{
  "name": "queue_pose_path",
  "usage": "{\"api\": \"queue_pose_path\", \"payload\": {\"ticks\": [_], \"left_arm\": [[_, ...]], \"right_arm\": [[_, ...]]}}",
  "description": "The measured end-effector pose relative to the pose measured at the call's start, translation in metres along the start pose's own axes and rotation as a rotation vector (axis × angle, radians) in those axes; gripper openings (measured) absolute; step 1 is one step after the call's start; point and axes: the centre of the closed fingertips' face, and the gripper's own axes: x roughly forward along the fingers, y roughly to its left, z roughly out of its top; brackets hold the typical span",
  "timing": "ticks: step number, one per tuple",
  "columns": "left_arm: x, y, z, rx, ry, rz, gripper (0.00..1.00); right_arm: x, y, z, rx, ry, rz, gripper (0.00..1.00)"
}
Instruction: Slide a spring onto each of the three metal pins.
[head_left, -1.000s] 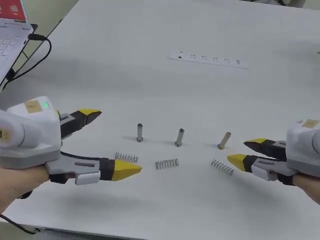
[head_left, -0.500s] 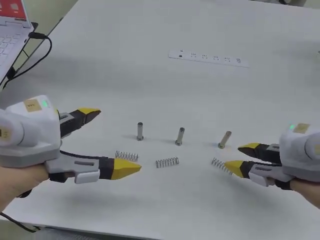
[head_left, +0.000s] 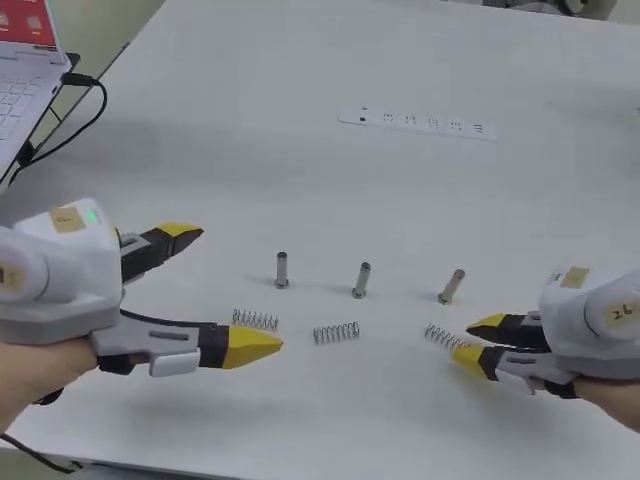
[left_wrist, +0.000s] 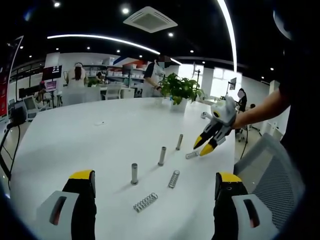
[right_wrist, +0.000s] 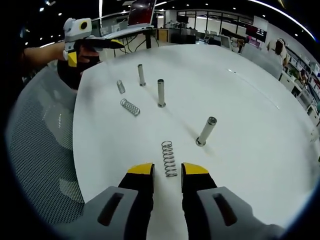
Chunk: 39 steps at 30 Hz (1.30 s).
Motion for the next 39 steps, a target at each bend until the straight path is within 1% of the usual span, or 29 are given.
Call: {"api": "queue_pose_path", "payload": {"ticks": [5, 10, 13, 14, 19, 22, 26, 32, 37, 39], "left_arm": [[0.001, -0.001, 0.001, 0.000, 0.001, -0.004, 0.97], [0.001, -0.001, 0.001, 0.000, 0.000, -0.002, 0.97], [0.001, -0.002, 0.001, 0.002, 0.001, -0.004, 0.97], [0.001, -0.002, 0.001, 0.001, 0.002, -0.004, 0.97], [-0.001, -0.001, 0.000, -0.001, 0.000, 0.001, 0.97], [-0.003, 0.000, 0.000, -0.003, -0.001, 0.005, 0.97], [-0.003, 0.000, -0.001, -0.003, -0.001, 0.007, 0.97], [-0.003, 0.000, -0.002, -0.004, 0.000, 0.006, 0.97], [-0.003, 0.000, -0.002, -0.004, -0.001, 0.005, 0.97], [-0.003, -0.001, -0.001, -0.003, -0.002, 0.002, 0.97]], "right_arm": [[0.005, 0.001, -0.003, -0.042, 0.032, 0.008, 0.18], [0.009, 0.000, -0.001, -0.094, 0.056, 0.011, 0.16], [0.011, -0.002, -0.001, -0.104, 0.070, 0.017, 0.15], [0.012, -0.002, -0.001, -0.107, 0.082, 0.020, 0.14], [0.012, -0.003, 0.001, -0.123, 0.101, 0.027, 0.09], [0.013, -0.002, 0.000, -0.128, 0.111, 0.034, 0.09], [0.014, 0.001, -0.005, -0.144, 0.139, 0.044, 0.11], [0.015, 0.001, -0.009, -0.158, 0.148, 0.045, 0.09], [0.014, 0.001, -0.009, -0.151, 0.148, 0.047, 0.08], [0.013, 0.000, -0.008, -0.158, 0.143, 0.040, 0.08]]}}
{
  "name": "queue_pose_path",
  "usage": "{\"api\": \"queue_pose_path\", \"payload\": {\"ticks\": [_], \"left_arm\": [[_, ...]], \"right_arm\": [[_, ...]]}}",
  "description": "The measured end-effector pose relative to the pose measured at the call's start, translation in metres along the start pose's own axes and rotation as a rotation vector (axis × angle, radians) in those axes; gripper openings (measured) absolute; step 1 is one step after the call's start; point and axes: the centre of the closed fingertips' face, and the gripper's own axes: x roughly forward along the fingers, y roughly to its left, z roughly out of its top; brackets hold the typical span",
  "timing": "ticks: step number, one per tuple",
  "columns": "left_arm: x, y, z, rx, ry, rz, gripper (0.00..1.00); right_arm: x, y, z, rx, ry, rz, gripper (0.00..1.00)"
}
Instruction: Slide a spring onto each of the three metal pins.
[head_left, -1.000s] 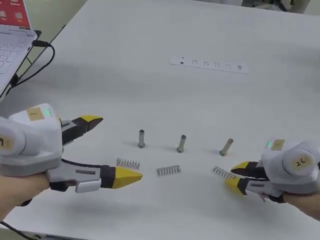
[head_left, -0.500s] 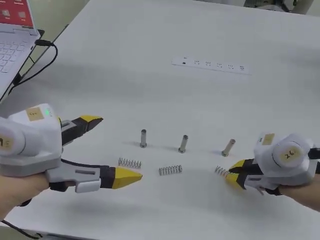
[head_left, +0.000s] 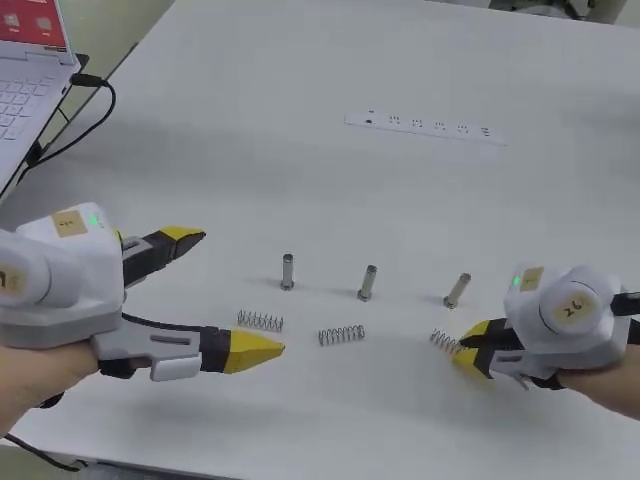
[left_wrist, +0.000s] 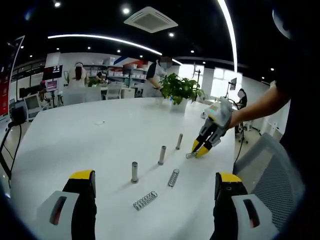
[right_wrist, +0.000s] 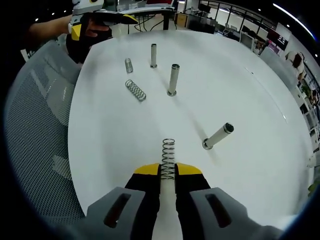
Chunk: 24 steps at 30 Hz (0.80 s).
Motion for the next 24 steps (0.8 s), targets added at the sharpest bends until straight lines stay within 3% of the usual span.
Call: {"api": "queue_pose_path", "payload": {"ticks": [5, 10, 14, 20, 24], "left_arm": [[0.002, -0.006, 0.000, 0.002, -0.003, -0.022, 0.97], [0.007, -0.017, 0.005, 0.009, -0.033, -0.060, 0.98], [0.009, -0.030, 0.007, 0.034, -0.055, -0.117, 0.98], [0.010, -0.036, -0.006, 0.087, -0.018, -0.149, 0.97], [0.008, -0.037, -0.004, 0.099, -0.023, -0.148, 0.95]], "right_arm": [[-0.008, -0.001, 0.007, 0.000, -0.019, -0.005, 0.08], [-0.017, 0.004, 0.012, -0.005, -0.028, 0.002, 0.08], [-0.023, 0.008, 0.016, -0.034, -0.027, 0.009, 0.08], [-0.034, 0.013, 0.026, -0.075, -0.038, 0.018, 0.08], [-0.039, 0.019, 0.034, -0.084, -0.055, 0.034, 0.08]]}}
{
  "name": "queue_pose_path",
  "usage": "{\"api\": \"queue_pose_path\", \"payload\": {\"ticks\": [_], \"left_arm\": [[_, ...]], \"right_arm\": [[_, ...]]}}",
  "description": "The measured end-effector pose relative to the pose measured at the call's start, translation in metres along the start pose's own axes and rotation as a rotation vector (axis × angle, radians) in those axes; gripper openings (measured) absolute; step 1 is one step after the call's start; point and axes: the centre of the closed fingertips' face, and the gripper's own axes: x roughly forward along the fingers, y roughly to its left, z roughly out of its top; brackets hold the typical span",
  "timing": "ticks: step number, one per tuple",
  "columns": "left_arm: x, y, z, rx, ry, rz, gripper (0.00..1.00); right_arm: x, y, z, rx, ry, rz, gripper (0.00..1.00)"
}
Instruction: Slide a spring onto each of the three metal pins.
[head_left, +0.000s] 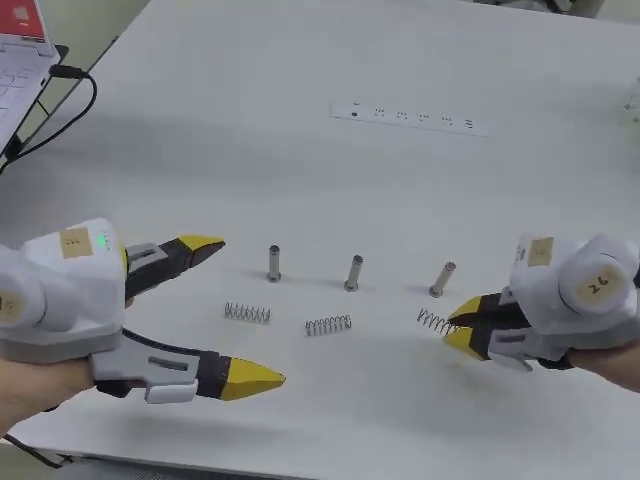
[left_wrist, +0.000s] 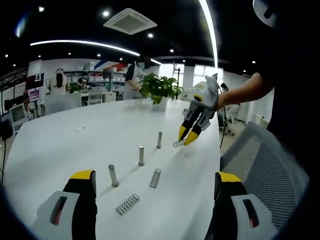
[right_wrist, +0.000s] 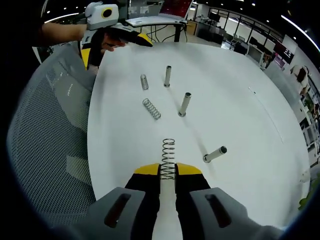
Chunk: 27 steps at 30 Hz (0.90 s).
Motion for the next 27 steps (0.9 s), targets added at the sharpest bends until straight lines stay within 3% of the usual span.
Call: {"api": "queue_pose_path", "payload": {"ticks": [4, 8, 18, 27], "left_arm": [[0.000, -0.002, 0.012, 0.025, -0.031, 0.004, 0.88], [0.005, -0.013, 0.022, 0.022, -0.066, -0.048, 0.80], [0.028, -0.029, 0.012, 0.024, -0.013, -0.172, 0.67], [0.055, -0.039, 0.019, 0.033, -0.008, -0.257, 0.48]], "right_arm": [[-0.004, 0.005, 0.010, -0.027, -0.020, 0.012, 0.08], [-0.005, 0.008, 0.018, -0.047, -0.042, 0.023, 0.08], [-0.008, 0.020, 0.032, -0.111, -0.073, 0.044, 0.08], [-0.007, 0.029, 0.047, -0.158, -0.104, 0.071, 0.08]]}}
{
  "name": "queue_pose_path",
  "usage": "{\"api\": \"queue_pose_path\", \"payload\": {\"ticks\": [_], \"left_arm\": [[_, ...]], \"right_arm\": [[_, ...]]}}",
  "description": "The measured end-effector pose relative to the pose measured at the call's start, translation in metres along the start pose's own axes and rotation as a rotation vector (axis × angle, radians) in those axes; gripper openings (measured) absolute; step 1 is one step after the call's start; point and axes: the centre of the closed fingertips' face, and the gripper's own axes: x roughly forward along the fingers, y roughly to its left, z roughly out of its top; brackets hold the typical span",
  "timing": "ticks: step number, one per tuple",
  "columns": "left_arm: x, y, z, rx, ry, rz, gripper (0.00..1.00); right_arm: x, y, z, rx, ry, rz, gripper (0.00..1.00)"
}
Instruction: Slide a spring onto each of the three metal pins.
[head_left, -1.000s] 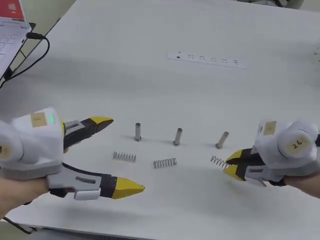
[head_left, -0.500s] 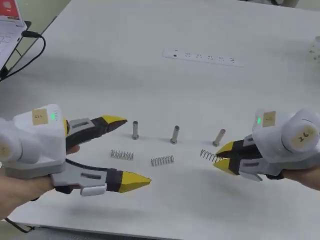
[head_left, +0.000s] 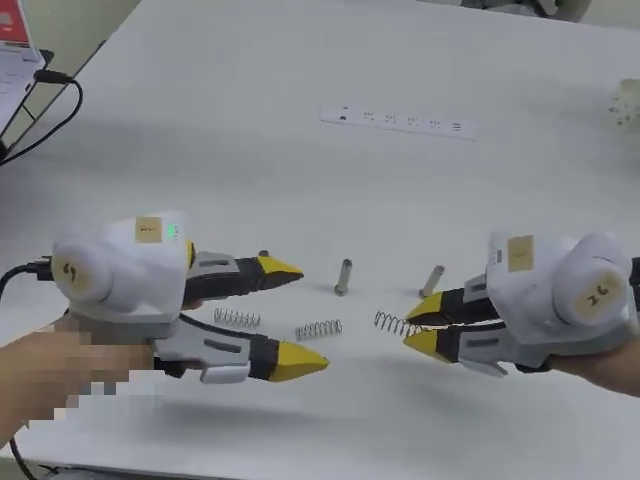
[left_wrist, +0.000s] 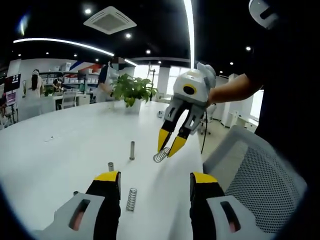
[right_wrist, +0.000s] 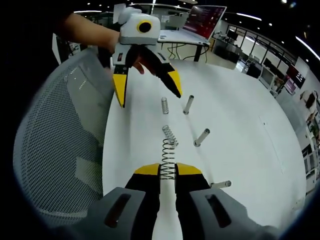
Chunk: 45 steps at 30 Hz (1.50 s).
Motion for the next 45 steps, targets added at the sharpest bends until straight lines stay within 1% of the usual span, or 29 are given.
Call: {"api": "queue_pose_path", "payload": {"ticks": [2, 6, 8, 10, 13, 15, 21, 24, 28, 33, 35, 39, 45], "left_arm": [[0.006, -0.002, 0.002, 0.004, 0.002, -0.020, 0.45], [0.014, -0.003, 0.001, 0.005, 0.010, -0.034, 0.42], [0.018, -0.005, 0.002, 0.006, 0.013, -0.051, 0.38], [0.021, -0.005, 0.002, 0.007, 0.013, -0.053, 0.35], [0.024, -0.006, 0.005, -0.002, 0.001, -0.065, 0.30], [0.028, -0.007, 0.006, 0.000, 0.000, -0.070, 0.29], [0.036, -0.013, 0.005, 0.006, 0.005, -0.091, 0.20], [0.039, -0.014, 0.006, 0.003, -0.003, -0.094, 0.16], [0.040, -0.016, 0.007, 0.009, -0.007, -0.099, 0.12], [0.041, -0.017, 0.005, 0.012, 0.001, -0.101, 0.11], [0.040, -0.017, 0.005, 0.027, 0.002, -0.098, 0.10], [0.040, -0.015, 0.006, 0.032, -0.003, -0.090, 0.06], [0.039, -0.014, 0.007, 0.034, -0.005, -0.088, 0.05]], "right_arm": [[0.000, 0.000, 0.003, -0.011, -0.009, 0.004, 0.08], [0.000, 0.002, 0.009, -0.028, -0.022, 0.013, 0.08], [-0.001, 0.004, 0.012, -0.042, -0.028, 0.021, 0.08], [0.000, 0.007, 0.013, -0.052, -0.031, 0.030, 0.08], [0.000, 0.009, 0.015, -0.070, -0.028, 0.035, 0.08], [0.001, 0.009, 0.016, -0.075, -0.028, 0.036, 0.08], [0.000, 0.010, 0.021, -0.082, -0.040, 0.039, 0.08], [0.000, 0.011, 0.023, -0.087, -0.041, 0.044, 0.08], [-0.001, 0.012, 0.025, -0.093, -0.044, 0.049, 0.08], [-0.001, 0.013, 0.023, -0.106, -0.038, 0.055, 0.08], [-0.001, 0.014, 0.024, -0.108, -0.039, 0.058, 0.08], [-0.002, 0.015, 0.025, -0.112, -0.043, 0.063, 0.08], [-0.002, 0.015, 0.026, -0.114, -0.048, 0.063, 0.08]]}}
